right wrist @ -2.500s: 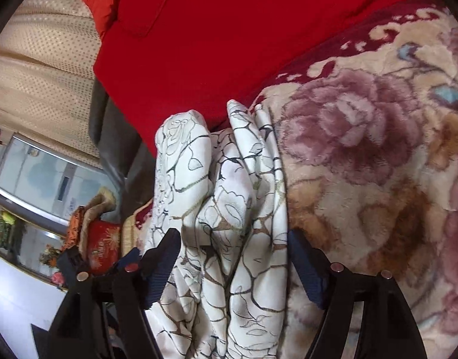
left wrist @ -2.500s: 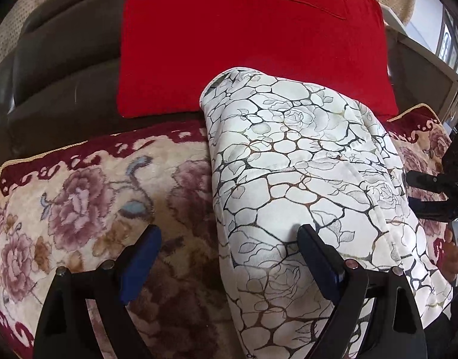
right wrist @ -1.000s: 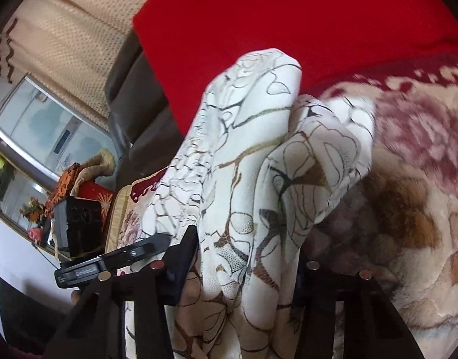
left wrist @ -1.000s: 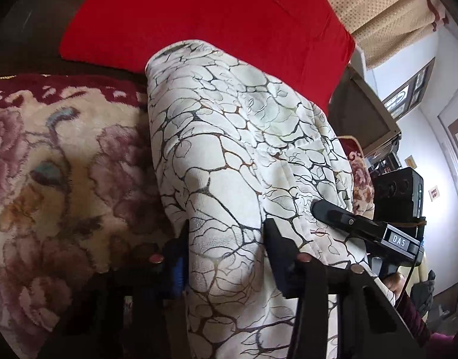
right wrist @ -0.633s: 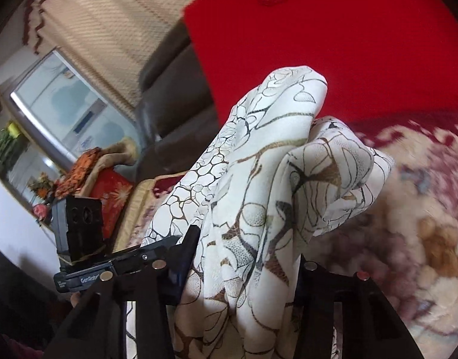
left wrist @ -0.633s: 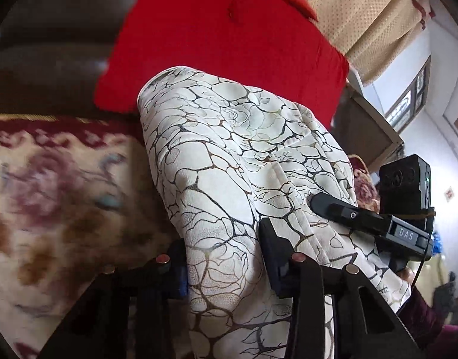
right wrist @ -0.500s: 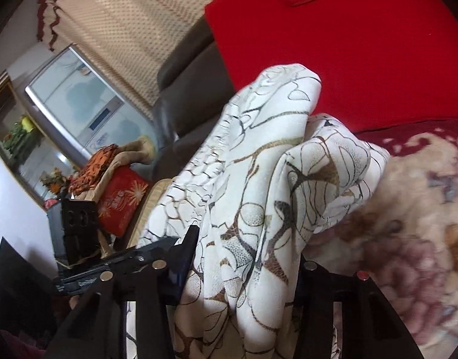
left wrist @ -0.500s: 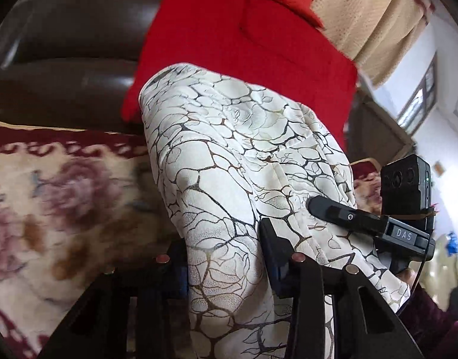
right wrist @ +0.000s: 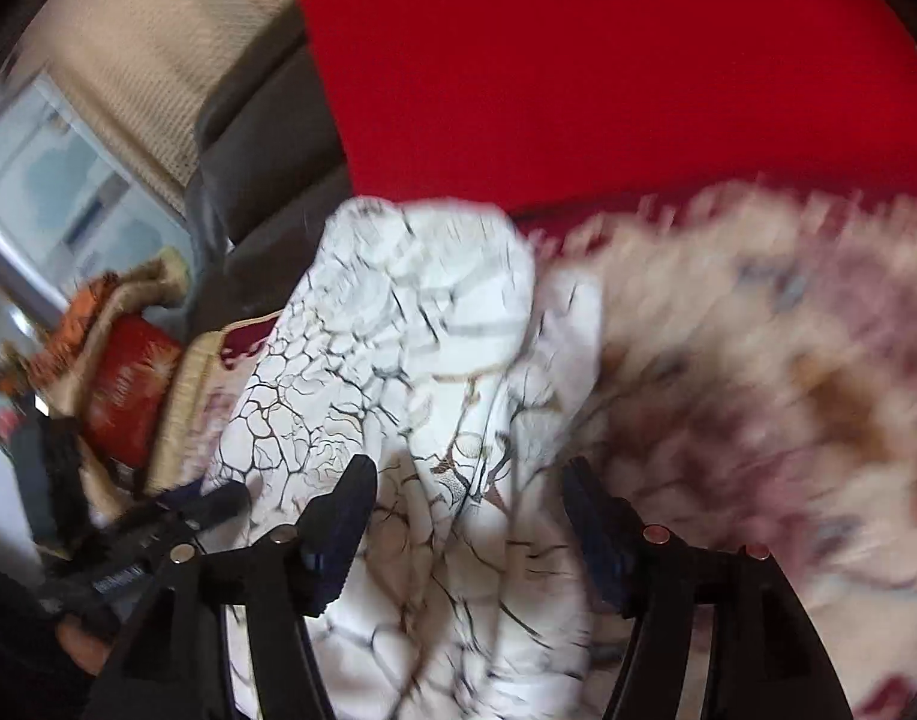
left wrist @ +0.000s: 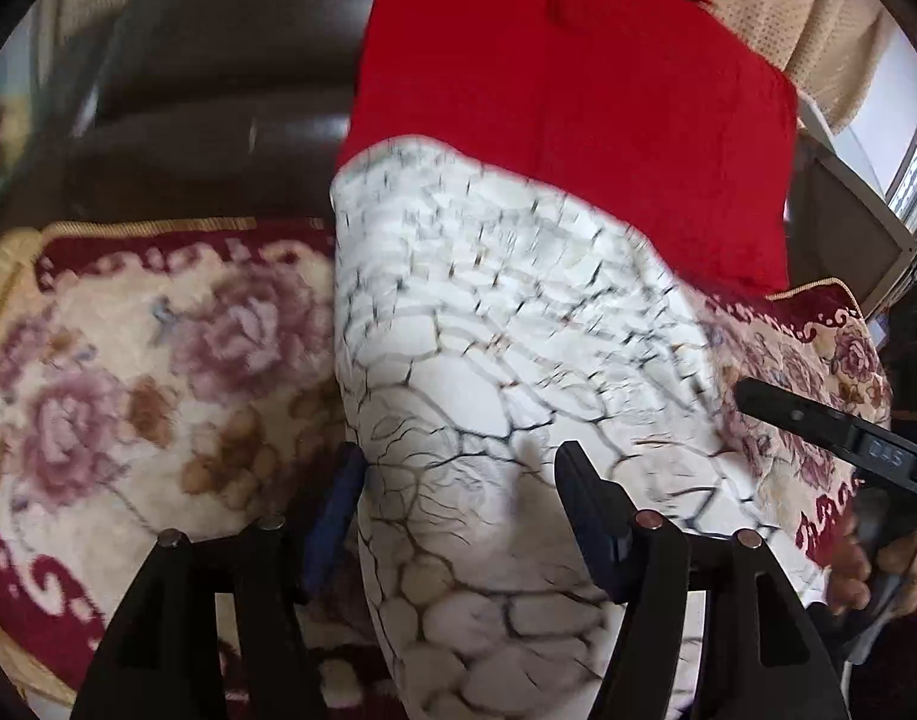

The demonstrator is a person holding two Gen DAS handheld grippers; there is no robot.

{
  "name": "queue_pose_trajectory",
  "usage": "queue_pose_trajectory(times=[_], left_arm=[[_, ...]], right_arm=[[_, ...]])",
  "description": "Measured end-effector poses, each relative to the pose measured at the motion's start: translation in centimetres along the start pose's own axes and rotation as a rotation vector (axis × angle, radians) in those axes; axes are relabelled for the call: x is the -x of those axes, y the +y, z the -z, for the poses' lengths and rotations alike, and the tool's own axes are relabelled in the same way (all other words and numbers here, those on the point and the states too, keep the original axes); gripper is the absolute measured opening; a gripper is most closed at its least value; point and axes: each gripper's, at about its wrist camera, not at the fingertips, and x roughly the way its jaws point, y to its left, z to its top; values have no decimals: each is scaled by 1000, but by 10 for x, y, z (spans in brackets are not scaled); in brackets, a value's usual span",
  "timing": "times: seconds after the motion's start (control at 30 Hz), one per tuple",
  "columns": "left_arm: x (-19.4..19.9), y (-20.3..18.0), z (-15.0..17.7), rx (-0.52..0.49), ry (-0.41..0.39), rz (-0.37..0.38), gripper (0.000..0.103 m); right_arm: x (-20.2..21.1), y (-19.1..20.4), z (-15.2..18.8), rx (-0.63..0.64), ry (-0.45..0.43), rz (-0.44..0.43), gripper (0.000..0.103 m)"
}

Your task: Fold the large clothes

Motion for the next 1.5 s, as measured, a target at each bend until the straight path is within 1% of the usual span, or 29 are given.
queue_pose_trajectory(times=[0.03, 0.07, 0.17, 0.2, 0.23, 0.27, 0.3, 0.33, 0.37, 0.43, 0.5, 0.57, 0.63, 0.7, 0.8, 0.87, 0.9, 1.03, 1.1, 1.2, 1.4, 1.5], left_arm=[[7, -3, -2, -14, -20, -16, 67], [18, -8, 1, -32, -51, -43, 67], [36, -14, 13, -54, -89, -120, 68], [41, -15, 17, -54, -91, -148, 68], [45, -16, 21, -53, -95, -169, 68], [49, -16, 25, -52, -101, -193, 68], [51, -15, 31, -48, -105, -233, 69], [52, -14, 33, -48, -104, -258, 69], [48, -12, 39, -51, -93, -307, 71], [29, -8, 49, -74, -54, -376, 78], [14, -3, 56, -65, -25, -398, 79], [16, -3, 58, -66, -33, -400, 79], [29, -5, 54, -81, -32, -403, 79], [50, -8, 50, -89, -72, -429, 79], [86, -14, 45, -60, -142, -453, 80], [109, -18, 42, -28, -181, -462, 81], [122, -20, 41, -14, -204, -464, 83], [168, -32, 40, 17, -283, -464, 86], [191, -41, 41, 22, -321, -471, 93], [220, -54, 45, 15, -382, -494, 95], [269, -79, 55, 2, -452, -517, 101], [289, -89, 62, -7, -474, -527, 102]], right_arm=[[10, 3, 0, 27, -19, 16, 67], [24, 7, 5, 53, -46, 14, 67], [46, 31, 11, 104, -72, -39, 66], [52, 35, 16, 119, -77, -44, 64], [54, 42, 20, 128, -81, -51, 60], [53, 49, 26, 135, -72, -61, 58], [48, 57, 31, 142, -54, -61, 57], [45, 58, 38, 150, -40, -52, 56], [40, 59, 44, 155, -26, -33, 56], [25, 56, 53, 139, 23, -6, 56], [-3, 48, 65, 131, 106, 30, 56], [-25, 41, 72, 112, 176, 53, 57], [-21, 39, 72, 79, 166, 45, 57], [-4, 40, 67, 63, 149, 32, 57], [33, 46, 60, 71, 95, 26, 57], [60, 53, 56, 85, 51, 26, 64], [74, 56, 55, 92, 25, 29, 66], [126, 74, 53, 114, -80, 37, 77], [152, 82, 56, 127, -123, 44, 77], [184, 95, 62, 146, -172, 45, 79], [234, 116, 76, 169, -230, 48, 79], [255, 123, 84, 171, -260, 48, 83]])
